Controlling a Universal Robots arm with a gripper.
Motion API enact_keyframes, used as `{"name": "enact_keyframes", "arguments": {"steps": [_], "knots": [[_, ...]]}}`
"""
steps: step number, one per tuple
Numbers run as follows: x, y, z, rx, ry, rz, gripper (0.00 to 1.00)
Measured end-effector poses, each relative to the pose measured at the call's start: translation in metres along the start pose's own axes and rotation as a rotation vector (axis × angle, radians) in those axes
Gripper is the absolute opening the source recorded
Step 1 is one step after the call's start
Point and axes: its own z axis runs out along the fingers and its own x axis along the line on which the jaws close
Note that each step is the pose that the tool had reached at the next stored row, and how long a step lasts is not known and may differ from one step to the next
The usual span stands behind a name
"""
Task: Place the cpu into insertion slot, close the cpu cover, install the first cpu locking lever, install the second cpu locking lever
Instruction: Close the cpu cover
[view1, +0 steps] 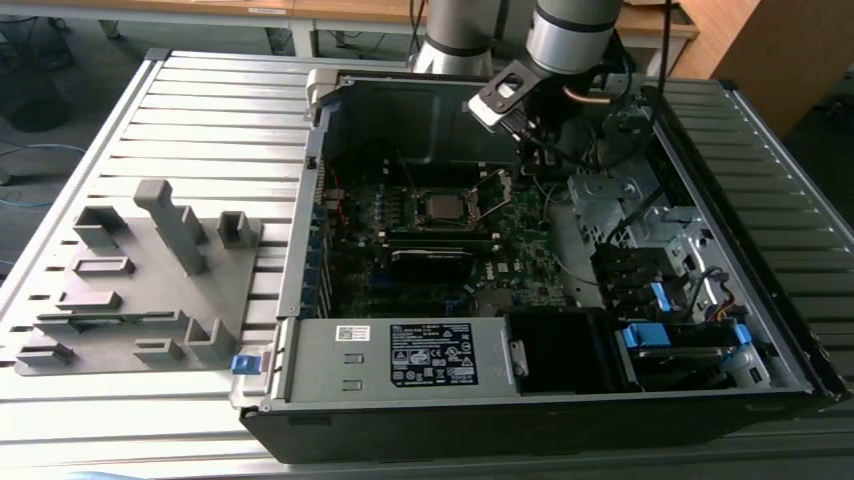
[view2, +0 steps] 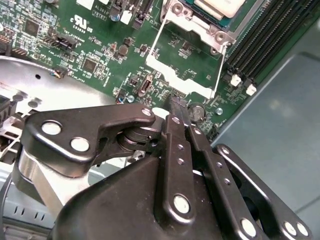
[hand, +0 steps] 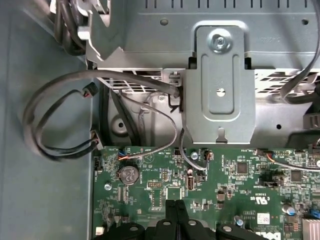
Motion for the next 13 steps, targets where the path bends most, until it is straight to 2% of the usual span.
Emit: {"name": "enact_keyframes", "arguments": {"steps": [4, 8, 10, 13], "knots": [[-0.0001, -0.0001, 0.007, -0.0001, -0.0001, 0.0, 0.11], [-0.0001, -0.0007, 0.0081, 0.0, -0.0006, 0.0, 0.11], [-0.0001, -0.0029, 0.0085, -0.0001, -0.0002, 0.0, 0.11], [-0.0002, -0.0102, 0.0088, -0.0005, -0.0005, 0.0, 0.11]]}}
